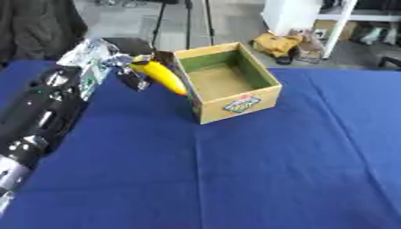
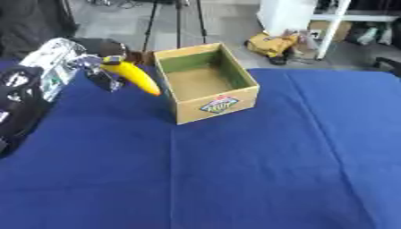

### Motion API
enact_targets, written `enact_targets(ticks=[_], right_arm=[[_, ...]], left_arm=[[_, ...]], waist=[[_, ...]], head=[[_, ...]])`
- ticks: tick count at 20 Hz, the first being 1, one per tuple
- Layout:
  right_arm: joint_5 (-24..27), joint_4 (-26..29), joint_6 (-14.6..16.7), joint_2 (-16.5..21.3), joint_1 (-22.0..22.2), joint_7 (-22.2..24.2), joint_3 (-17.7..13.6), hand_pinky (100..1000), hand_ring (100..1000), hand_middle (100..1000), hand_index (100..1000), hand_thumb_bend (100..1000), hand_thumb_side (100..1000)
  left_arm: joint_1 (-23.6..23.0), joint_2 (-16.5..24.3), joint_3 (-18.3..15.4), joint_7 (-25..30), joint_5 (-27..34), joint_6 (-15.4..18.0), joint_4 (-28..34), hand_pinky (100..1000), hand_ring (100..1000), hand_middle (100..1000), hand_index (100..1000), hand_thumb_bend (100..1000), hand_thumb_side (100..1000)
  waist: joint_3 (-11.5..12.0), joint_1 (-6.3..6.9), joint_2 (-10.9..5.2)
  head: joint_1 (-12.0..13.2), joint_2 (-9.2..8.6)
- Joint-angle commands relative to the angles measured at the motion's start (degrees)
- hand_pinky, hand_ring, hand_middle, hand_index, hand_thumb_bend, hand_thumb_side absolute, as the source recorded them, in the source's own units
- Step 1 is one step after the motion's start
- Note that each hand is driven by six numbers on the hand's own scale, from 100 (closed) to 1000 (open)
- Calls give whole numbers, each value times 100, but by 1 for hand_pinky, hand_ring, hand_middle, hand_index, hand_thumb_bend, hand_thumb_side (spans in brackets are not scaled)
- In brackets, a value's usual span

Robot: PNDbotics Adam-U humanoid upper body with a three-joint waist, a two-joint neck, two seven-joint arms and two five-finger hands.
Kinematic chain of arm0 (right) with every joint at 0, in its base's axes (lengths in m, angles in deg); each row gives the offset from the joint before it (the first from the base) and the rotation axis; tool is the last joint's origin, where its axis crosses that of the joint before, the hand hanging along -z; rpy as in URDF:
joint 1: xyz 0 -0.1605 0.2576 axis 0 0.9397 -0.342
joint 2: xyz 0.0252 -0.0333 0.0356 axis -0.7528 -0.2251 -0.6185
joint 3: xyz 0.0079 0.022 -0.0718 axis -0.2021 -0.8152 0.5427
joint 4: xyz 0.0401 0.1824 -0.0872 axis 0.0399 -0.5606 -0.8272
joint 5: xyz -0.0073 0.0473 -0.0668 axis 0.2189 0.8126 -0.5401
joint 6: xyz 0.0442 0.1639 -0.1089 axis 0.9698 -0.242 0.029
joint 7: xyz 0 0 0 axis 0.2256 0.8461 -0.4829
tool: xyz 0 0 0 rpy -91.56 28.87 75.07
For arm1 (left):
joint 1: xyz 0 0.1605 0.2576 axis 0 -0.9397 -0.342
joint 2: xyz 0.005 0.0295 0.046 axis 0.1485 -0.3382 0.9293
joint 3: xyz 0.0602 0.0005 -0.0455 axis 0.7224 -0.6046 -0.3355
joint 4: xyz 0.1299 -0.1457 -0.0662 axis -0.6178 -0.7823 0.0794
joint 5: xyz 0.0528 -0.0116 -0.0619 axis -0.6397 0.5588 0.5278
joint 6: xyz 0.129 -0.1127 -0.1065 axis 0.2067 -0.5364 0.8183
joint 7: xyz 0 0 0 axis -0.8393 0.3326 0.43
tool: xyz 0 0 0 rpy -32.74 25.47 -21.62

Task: Pick up objects on the table and place them in the box.

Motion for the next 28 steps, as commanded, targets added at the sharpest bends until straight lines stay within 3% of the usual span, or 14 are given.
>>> enact_targets(ticks=[1,2,3,9,14,17,18,19,20,21,23,26,28], right_arm=[[68,60,20,27,-109,54,13,726,676,672,763,100,689],[78,61,21,10,-128,68,24,726,676,673,763,100,712],[87,63,24,-8,-152,81,34,727,676,672,763,100,688],[126,73,37,-69,-239,109,46,726,676,672,763,100,683],[136,86,41,-96,-291,118,49,726,676,672,763,100,684],[137,91,42,-111,-295,113,43,726,676,672,763,100,683],[136,93,42,-114,-294,112,40,726,676,672,763,100,683],[135,94,43,-116,-293,110,37,726,676,672,763,100,682],[134,95,43,-116,-292,107,33,726,676,672,763,100,683],[133,96,44,-116,-293,106,31,726,676,672,763,100,683],[131,93,42,-114,-283,104,27,726,676,671,762,100,682],[128,88,42,-101,-268,100,19,726,675,671,762,100,683],[126,86,42,-93,-259,95,13,726,675,671,762,100,683]], left_arm=[[283,-182,-278,-436,-617,9,-198,600,577,555,684,100,100],[326,-249,-343,-574,-797,-20,-261,606,579,561,682,100,297],[376,-314,-398,-725,-978,-59,-291,607,578,555,680,100,100],[567,-558,-528,-1513,-1756,-173,-222,635,595,568,684,100,100],[488,-665,-497,-1742,-2194,-43,-277,682,634,606,722,126,100],[392,-693,-507,-1714,-2386,12,-402,752,725,707,801,298,106],[368,-688,-513,-1668,-2440,23,-443,780,755,742,821,366,158],[353,-681,-522,-1597,-2487,27,-479,829,799,788,849,526,269],[343,-664,-539,-1502,-2533,14,-507,850,820,809,856,600,313],[336,-645,-556,-1417,-2570,-3,-512,884,851,839,874,824,436],[320,-588,-605,-1218,-2623,-86,-512,917,880,868,893,1000,488],[312,-499,-679,-1004,-2603,-202,-457,924,884,874,901,1000,593],[313,-428,-713,-1016,-2491,-238,-371,918,878,870,900,1000,604]], waist=[[-99,-7,-21],[-154,-9,14],[-226,-7,58],[-517,54,218],[-658,89,268],[-690,103,275],[-692,106,276],[-691,109,276],[-687,111,275],[-683,112,274],[-671,108,266],[-644,103,245],[-621,101,231]], head=[[32,-189],[36,-223],[45,-268],[73,-407],[85,-450],[89,-446],[90,-442],[91,-435],[96,-425],[95,-422],[88,-409],[95,-392],[85,-373]])
